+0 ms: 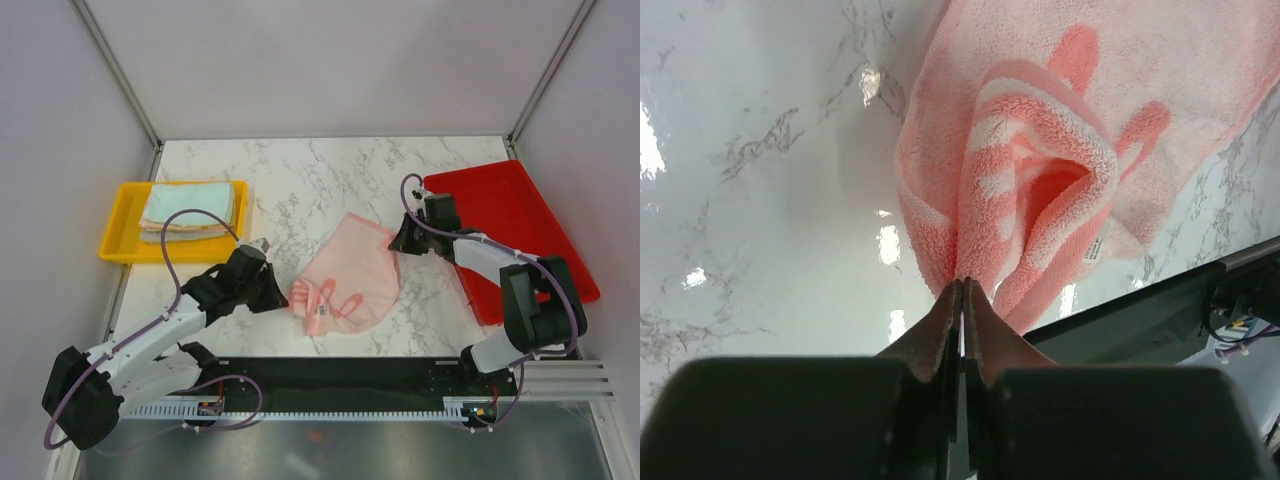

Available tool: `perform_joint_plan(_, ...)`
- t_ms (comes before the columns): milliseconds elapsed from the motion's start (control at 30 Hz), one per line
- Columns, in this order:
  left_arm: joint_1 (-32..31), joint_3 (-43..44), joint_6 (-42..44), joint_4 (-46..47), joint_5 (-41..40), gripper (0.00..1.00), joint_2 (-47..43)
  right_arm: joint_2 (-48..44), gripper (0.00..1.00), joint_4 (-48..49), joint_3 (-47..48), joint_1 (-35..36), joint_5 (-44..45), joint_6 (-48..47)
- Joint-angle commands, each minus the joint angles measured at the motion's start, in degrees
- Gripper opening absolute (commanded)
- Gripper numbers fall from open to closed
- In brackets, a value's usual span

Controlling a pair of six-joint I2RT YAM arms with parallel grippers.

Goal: Fold and stack the towels
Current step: Flatten out the crumpled towel

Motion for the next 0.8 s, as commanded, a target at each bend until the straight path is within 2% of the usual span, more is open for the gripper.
perform_joint_plan(0, -0.3, -0.5, -2.2, -1.8, 1.2, 0.10, -1.4, 3.9, 0.14, -1.1, 4.6, -0.4, 1.5, -2.6)
perform_joint_plan(33, -0.1, 0.1, -2.1, -2.6, 0.9, 0.27, -1.7, 4.4, 0.16, -1.9, 5.2, -0.4, 2.8, -2.6)
perform_joint_plan(100, -0.2, 4.2, 0.5, -5.4, -1.4, 0.43, -1.5, 4.2, 0.20, -4.7, 6.7, -0.4, 5.0, -2.5)
perform_joint_plan(133, -0.2, 6.6, 1.9, -6.9, -5.0, 0.51, -0.8, 3.8, 0.28, -5.4, 7.0, -0.4, 5.9, -2.5)
perform_joint_plan(200, -0.1, 15.2, 7.6, -9.8, -9.0, 0.54, 2.8, 2.6, 0.37, -7.3, 7.4, -0.4, 6.5, -2.9)
perform_joint_plan(233, -0.1, 18.1, 9.6, -10.0, -10.8, 0.56, 4.7, 2.2, 0.45, -7.8, 7.5, -0.4, 7.9, -3.2)
perform_joint_plan(300, 0.0, 26.9, 14.6, -9.9, -11.6, 0.59, 9.4, 0.9, 0.47, -10.9, 8.1, -0.4, 10.1, -3.8)
perform_joint_plan(400, 0.2, 38.1, 19.7, -8.4, -11.1, 0.59, 22.2, -1.8, 0.47, -13.4, 8.4, -0.2, 13.3, -4.9)
perform_joint_plan(433, 0.6, 43.8, 22.0, -7.9, -10.2, 0.59, 29.6, -3.4, 0.47, -13.3, 8.4, -0.2, 13.4, -5.1)
perform_joint_plan(500, 0.8, 49.4, 23.7, -5.9, -8.1, 0.57, 36.5, -4.5, 0.47, -11.9, 8.4, 0.5, 13.1, -5.4)
perform_joint_plan(533, 1.3, 54.9, 25.1, -5.4, -6.8, 0.57, 43.3, -5.1, 0.47, -10.6, 8.4, 0.8, 13.2, -5.9)
perform_joint_plan(600, 1.9, 60.2, 27.0, -3.4, -1.8, 0.55, 49.5, -5.0, 0.47, -10.1, 8.9, 2.3, 14.6, -6.5)
perform_joint_plan(633, 2.2, 65.0, 28.4, -3.0, -0.7, 0.55, 52.2, -5.1, 0.48, -9.9, 9.1, 2.9, 16.1, -6.5)
perform_joint_plan(667, 2.4, 67.3, 28.9, -2.8, 0.3, 0.55, 57.7, -5.0, 0.48, -9.8, 9.2, 3.4, 17.4, -6.4)
perform_joint_plan(767, 3.5, 74.8, 30.5, -3.0, 3.7, 0.53, 66.5, -2.3, 0.51, -12.0, 9.8, 3.9, 21.0, -5.3)
